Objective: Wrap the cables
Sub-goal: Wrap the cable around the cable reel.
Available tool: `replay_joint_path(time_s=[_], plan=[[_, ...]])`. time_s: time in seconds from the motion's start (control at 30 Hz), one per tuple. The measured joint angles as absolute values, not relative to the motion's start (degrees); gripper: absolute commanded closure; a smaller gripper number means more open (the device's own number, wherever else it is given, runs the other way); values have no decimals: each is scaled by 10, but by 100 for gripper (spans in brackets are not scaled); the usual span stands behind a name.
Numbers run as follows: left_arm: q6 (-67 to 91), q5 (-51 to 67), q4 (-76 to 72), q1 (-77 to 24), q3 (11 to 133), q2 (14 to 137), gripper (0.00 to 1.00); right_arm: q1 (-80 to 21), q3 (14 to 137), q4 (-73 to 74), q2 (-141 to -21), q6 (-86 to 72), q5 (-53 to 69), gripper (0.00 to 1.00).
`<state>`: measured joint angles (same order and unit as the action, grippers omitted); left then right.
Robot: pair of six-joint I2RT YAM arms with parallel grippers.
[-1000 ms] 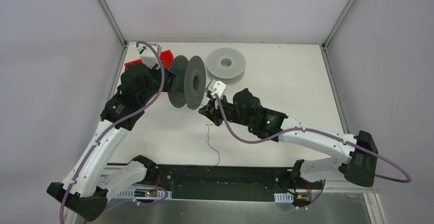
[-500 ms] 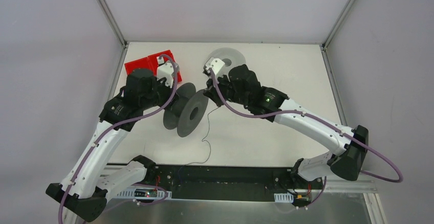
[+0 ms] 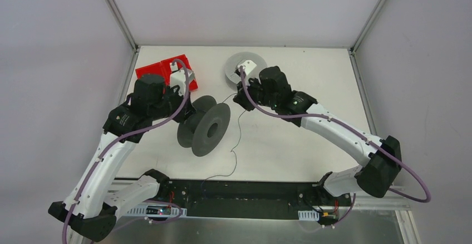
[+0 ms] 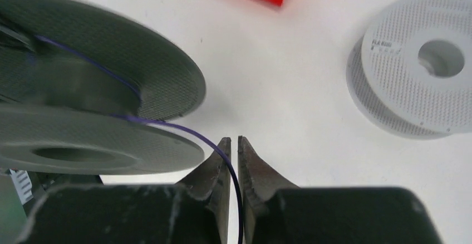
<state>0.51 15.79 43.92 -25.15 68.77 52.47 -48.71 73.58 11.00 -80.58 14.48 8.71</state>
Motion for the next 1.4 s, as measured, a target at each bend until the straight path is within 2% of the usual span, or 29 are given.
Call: replay_joint_path(time_s=[0.17,0.37,0.47,0.7,0.97,1.07,1.17,1.4], plan=[[65,157,479,-251,757,539,100,-474,642,69,-788,140,123,83],[127,142,484,-251,811,535,100,-472,532,-14,-752,115,158,71],[159,129,488,-251,819,533,100,-471,470,-104,-731,93,178,65],[223,112,483,-251,819,528,100,-473,352,-292,-730,50,193,56],[283,82,454,-251,819,507,100,-491,288,-435,-791,16,193,52],[308,68,446,-251,819,506,100,-510,267,-501,-838,0,183,43],[326,64,431,-251,816,506,100,-522,255,-570,-899,-17,177,39],[348,46,407,-251,795,498,100,-532,262,-703,-1023,-45,140,37]])
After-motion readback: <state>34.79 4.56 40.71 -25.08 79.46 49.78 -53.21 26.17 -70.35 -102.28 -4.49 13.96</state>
